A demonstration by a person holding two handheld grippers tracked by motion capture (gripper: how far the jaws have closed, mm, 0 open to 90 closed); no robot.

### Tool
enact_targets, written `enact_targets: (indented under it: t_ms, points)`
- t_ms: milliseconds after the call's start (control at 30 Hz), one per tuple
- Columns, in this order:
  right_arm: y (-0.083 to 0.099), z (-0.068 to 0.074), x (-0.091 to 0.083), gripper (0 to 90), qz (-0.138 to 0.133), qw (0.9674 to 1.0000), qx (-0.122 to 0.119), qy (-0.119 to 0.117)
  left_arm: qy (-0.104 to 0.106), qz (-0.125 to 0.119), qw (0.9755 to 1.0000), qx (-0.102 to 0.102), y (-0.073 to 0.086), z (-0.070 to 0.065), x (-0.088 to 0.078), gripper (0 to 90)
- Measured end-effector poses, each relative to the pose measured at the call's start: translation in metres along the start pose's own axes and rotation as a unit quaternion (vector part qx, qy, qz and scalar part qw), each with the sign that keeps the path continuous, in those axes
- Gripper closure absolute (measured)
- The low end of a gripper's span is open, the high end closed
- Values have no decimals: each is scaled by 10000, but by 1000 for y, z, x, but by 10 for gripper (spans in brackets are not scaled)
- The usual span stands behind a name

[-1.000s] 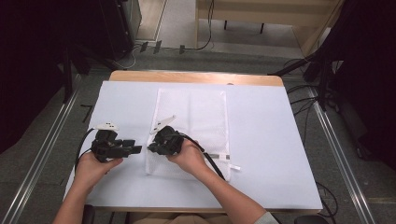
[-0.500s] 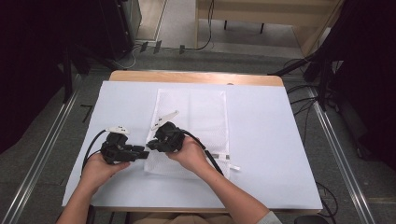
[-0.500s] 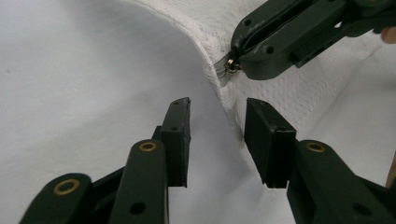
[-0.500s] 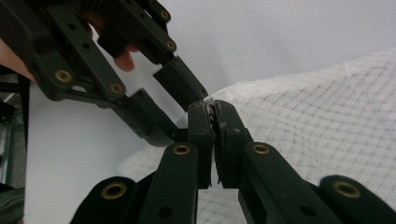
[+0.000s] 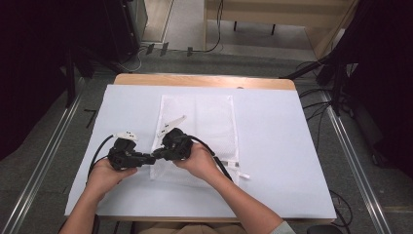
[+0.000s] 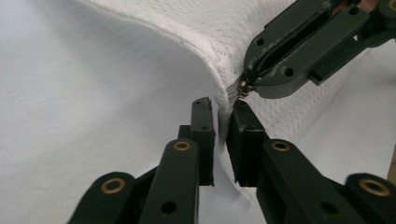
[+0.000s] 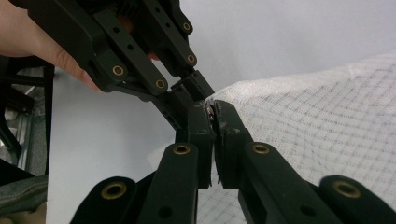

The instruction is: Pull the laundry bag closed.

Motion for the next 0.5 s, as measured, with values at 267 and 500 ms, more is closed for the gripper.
enact_targets:
  t_ms: [267, 500]
  points:
    - [2, -1, 1, 881, 46, 10000, -32, 17, 90, 53, 9999, -26, 0, -3, -2, 883]
    - [5, -5, 6, 882, 34, 10000, -60, 43, 134, 166, 9995, -217, 2, -2, -2, 889]
Point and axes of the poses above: each handheld gripper's, and its own axes: x roughly forward along the jaws, y roughly out of its underside, z roughly to its left, the point moved 10 cm from there along x, roughly forward along the jaws
